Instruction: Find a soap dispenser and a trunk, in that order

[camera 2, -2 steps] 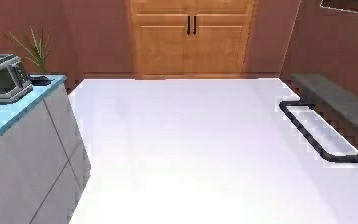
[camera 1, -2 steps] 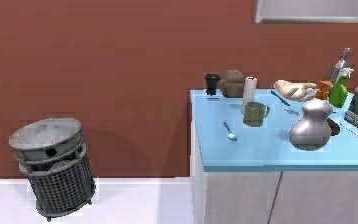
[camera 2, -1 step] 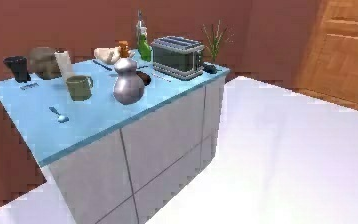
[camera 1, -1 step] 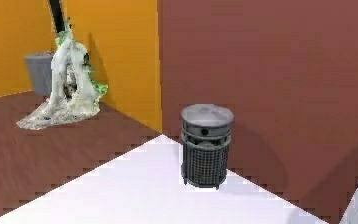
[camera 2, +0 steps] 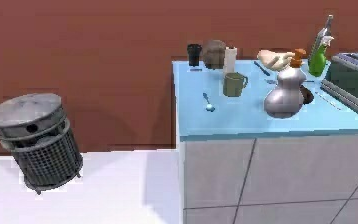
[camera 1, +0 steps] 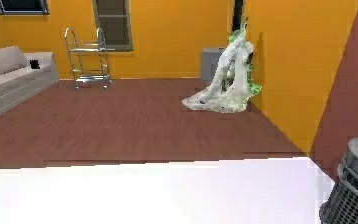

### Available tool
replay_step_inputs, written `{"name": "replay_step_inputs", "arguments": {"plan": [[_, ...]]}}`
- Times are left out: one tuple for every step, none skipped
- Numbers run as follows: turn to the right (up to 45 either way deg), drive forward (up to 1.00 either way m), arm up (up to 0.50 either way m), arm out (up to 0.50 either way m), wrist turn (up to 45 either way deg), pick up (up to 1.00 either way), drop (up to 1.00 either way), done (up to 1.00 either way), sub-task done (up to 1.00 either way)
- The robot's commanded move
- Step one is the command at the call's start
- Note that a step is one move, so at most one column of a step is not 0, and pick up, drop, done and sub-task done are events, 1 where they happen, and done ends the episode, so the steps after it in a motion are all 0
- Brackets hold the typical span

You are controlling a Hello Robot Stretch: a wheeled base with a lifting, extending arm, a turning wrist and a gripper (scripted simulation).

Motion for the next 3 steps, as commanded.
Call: {"name": "replay_step_inputs", "arguments": {"plan": [[0.0,1.00,0.00,0.00,0.0,0.00,0.00,0.00,0.00],[0.0,1.00,0.00,0.00,0.0,0.00,0.00,0.00,0.00],[0.0,0.40,0.00,0.00,0.0,0.00,0.00,0.00,0.00]]}}
